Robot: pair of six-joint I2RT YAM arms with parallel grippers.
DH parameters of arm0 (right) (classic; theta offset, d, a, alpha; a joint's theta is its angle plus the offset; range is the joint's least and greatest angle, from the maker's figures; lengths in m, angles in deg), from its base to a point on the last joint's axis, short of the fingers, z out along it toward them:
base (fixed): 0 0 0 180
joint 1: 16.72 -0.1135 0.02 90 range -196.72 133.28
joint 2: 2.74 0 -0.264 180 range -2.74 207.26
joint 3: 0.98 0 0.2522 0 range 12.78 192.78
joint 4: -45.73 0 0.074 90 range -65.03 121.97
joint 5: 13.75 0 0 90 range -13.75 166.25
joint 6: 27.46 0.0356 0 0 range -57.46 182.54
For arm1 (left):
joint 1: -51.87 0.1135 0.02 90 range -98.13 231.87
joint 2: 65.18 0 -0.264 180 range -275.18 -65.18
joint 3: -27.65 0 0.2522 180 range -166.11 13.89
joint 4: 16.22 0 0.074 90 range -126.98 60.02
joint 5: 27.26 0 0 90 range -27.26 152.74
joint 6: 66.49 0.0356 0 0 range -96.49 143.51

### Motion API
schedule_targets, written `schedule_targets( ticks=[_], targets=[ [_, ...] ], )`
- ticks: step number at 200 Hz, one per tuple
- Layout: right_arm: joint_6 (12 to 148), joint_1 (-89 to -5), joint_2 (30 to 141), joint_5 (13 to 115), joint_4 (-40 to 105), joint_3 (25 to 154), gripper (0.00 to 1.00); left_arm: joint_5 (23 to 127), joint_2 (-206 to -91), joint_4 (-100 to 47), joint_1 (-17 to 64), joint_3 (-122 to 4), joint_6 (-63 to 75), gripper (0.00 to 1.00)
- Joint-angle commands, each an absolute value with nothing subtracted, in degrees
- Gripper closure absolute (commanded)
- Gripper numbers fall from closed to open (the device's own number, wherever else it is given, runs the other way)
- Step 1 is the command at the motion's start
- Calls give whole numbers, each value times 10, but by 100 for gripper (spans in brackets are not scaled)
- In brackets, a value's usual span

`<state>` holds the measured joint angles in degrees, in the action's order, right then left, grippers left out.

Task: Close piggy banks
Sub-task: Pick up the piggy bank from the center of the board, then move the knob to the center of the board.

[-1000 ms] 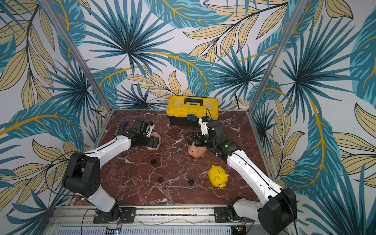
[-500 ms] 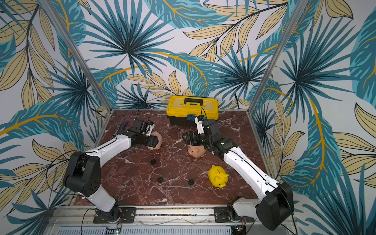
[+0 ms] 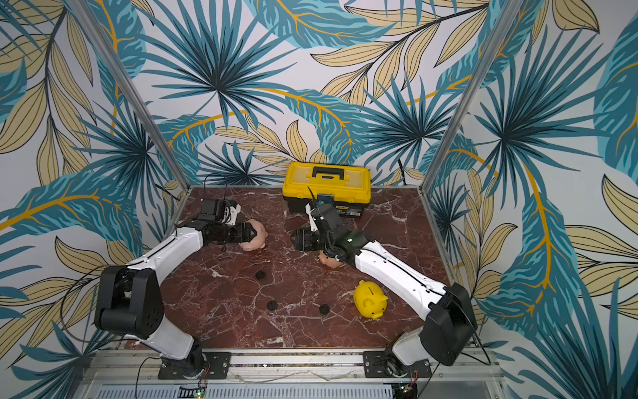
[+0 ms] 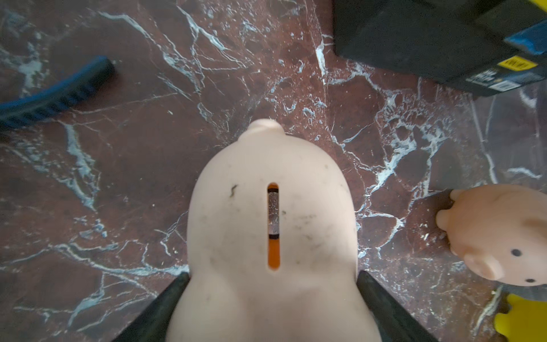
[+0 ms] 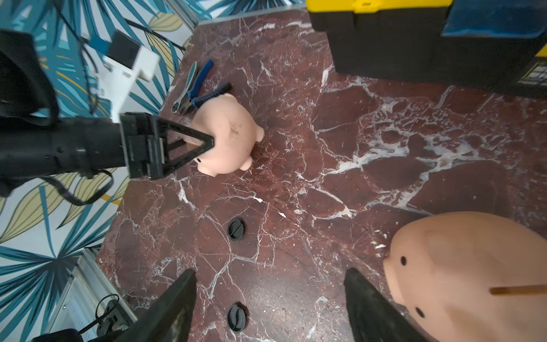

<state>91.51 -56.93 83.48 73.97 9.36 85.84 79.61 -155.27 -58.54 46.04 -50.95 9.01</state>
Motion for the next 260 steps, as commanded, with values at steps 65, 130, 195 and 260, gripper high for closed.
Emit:
schedule_targets(
  ticks=[65, 130, 195, 260],
  targets=[
    [1060, -673, 1004, 822, 88, 950, 39, 820, -1465, -573, 530, -433, 14, 24],
    [1122, -700, 1114, 788, 109, 1016, 53, 808, -1442, -559, 542, -403, 7, 24],
    [1140, -709, 1184, 769, 103, 1067, 63, 807, -1440, -558, 544, -400, 7, 23],
    [1146, -716, 1226, 765, 83, 1093, 67, 812, -1441, -556, 544, -400, 5, 23]
  ],
)
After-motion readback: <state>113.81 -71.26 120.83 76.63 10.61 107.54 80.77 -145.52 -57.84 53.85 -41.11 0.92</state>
